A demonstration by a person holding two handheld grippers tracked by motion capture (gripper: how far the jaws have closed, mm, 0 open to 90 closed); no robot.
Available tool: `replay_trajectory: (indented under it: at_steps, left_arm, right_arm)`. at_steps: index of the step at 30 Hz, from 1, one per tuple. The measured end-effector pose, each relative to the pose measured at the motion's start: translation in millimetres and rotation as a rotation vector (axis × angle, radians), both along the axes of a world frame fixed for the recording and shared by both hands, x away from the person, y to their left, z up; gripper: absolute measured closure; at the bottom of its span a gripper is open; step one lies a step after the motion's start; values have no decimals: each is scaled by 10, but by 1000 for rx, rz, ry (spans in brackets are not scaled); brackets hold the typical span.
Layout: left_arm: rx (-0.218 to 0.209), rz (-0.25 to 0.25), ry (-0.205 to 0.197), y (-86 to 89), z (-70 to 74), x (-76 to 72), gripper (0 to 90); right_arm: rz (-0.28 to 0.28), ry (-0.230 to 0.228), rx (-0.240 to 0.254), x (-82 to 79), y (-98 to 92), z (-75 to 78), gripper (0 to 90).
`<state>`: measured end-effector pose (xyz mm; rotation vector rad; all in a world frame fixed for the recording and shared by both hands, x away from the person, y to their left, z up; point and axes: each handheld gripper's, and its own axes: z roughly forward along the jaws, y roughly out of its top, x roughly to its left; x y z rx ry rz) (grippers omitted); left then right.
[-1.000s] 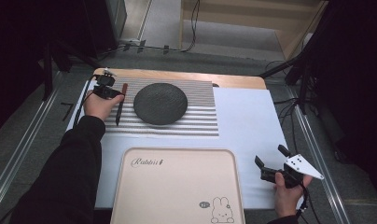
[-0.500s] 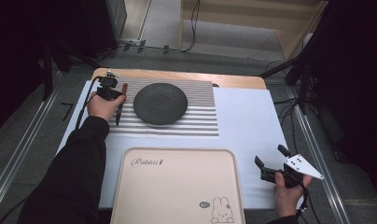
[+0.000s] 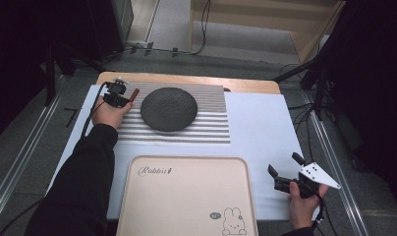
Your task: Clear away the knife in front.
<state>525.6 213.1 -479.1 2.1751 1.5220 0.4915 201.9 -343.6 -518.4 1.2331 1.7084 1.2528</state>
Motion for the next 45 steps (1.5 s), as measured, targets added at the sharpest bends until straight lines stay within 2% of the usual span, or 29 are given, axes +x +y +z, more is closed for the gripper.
replay_trajectory:
  at_steps: [2, 6, 9, 22, 32, 37, 45]
  left_arm:
    - [0, -4, 4, 3, 5, 3, 769]
    - [-27, 3, 27, 38, 23, 2, 770]
    - [-20, -14, 36, 42, 52, -16, 771]
    - [-45, -47, -2, 115, 293, -133, 771]
    - [-76, -66, -31, 137, 414, -284, 771]
    - [-89, -94, -25, 129, 454, -365, 770]
    - [-120, -123, -38, 135, 519, -509, 770]
  right_arm:
    - [1, 0, 3, 1, -1, 0, 0]
    - [3, -1, 6, 3, -7, 1, 0]
    - [5, -2, 6, 5, -9, 1, 0]
    - [7, 0, 7, 2, -10, 2, 0]
    - [6, 0, 6, 2, -8, 2, 0]
    - [7, -1, 7, 0, -9, 3, 0]
    - [8, -1, 8, 0, -9, 3, 0]
